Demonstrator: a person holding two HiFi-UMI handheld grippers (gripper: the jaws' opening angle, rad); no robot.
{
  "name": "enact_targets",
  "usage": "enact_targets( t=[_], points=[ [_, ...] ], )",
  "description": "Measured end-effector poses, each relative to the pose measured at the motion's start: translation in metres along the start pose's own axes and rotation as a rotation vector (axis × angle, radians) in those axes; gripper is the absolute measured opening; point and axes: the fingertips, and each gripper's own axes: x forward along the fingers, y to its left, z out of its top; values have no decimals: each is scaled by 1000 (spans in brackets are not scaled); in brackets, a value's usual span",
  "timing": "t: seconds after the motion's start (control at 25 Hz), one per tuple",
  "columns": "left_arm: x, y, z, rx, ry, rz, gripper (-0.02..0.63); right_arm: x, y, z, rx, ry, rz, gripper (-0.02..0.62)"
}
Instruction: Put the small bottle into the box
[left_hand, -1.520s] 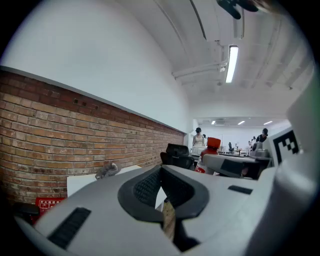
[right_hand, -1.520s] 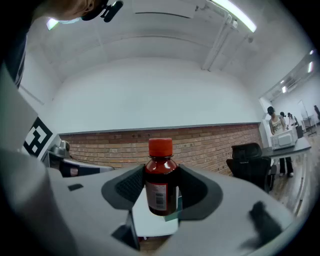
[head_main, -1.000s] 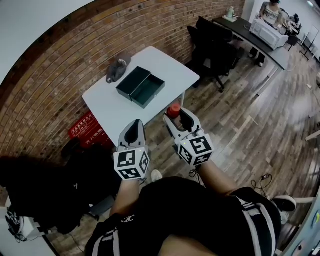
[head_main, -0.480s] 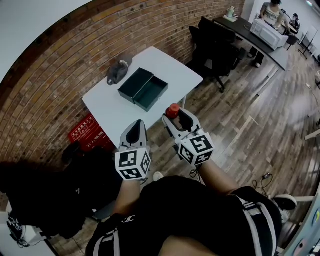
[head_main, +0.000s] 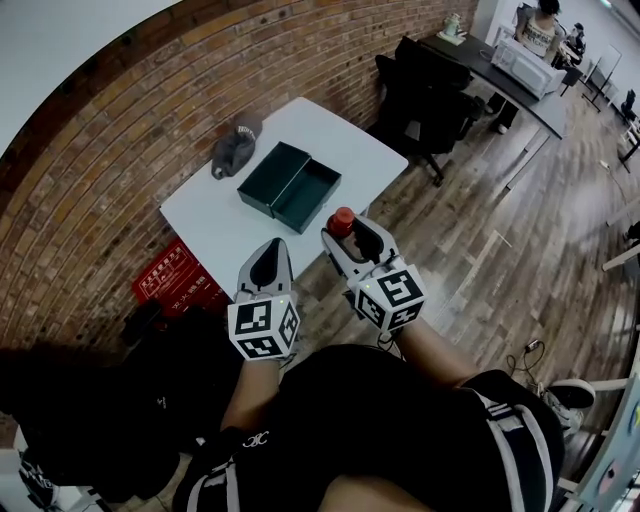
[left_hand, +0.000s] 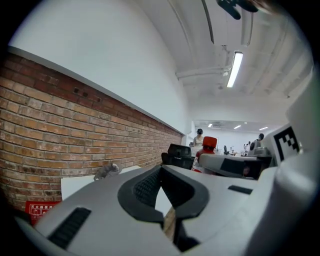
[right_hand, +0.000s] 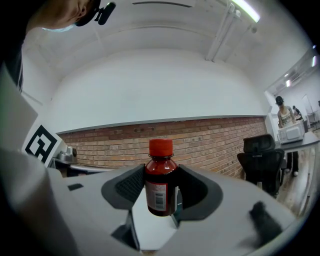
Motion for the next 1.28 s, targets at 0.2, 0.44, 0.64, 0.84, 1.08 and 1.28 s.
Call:
enact_targets(
  t=[0.2, 0.44, 0.64, 0.84, 1.08, 1.28],
  points=[
    [5, 20, -1, 8, 4, -44, 12, 15, 8, -4, 17, -10, -32, 215],
    [9, 39, -8, 1, 22, -73, 12, 32, 22, -11, 12, 7, -22, 215],
    [13, 56, -8, -2, 24, -59, 12, 50, 22, -12, 31, 5, -18, 215],
    [24, 72, -10, -10, 26, -24, 12, 72, 17, -15, 37, 6, 11, 215],
    [49, 82, -13, 9, 39, 19, 12, 96, 0, -20, 32, 13, 42, 215],
    [87, 84, -19, -10, 69, 39, 12, 119, -32, -24, 40, 19, 67, 215]
  ],
)
